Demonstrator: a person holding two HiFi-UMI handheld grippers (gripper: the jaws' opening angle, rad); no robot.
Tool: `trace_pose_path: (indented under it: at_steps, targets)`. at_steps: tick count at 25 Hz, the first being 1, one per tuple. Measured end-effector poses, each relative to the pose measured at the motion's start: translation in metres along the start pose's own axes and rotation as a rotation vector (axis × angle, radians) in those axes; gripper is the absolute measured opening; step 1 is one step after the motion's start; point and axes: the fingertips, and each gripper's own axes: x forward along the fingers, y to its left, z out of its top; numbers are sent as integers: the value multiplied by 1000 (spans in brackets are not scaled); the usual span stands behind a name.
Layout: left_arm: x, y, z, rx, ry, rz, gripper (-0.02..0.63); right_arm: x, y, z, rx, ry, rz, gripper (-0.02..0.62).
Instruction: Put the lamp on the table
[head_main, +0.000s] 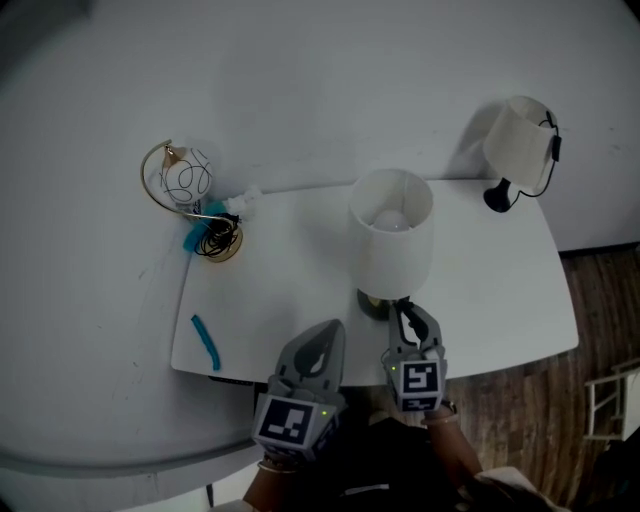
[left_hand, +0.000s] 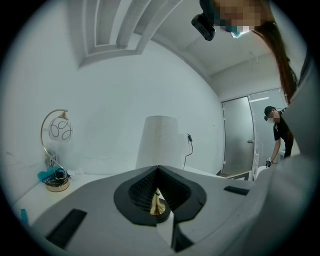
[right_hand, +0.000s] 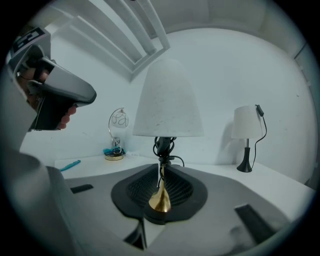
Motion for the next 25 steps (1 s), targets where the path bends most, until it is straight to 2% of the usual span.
trace_pose_path:
  at_steps: [8, 10, 11, 25]
  targets:
    - [-13, -13, -6, -10, -16, -11, -8, -26, -4, 7, -21, -37, -16, 32]
    - [-15, -15, -4, -11, -22, -9, -8, -34, -6, 15, -23, -51, -25, 29]
    - [-16, -15, -3, -12, -24, -8, -8, -37, -7, 20, -24, -59, -29, 1]
    - [-24, -42, 12, 0, -48, -40, -8, -100, -7, 83, -49, -191, -43, -2]
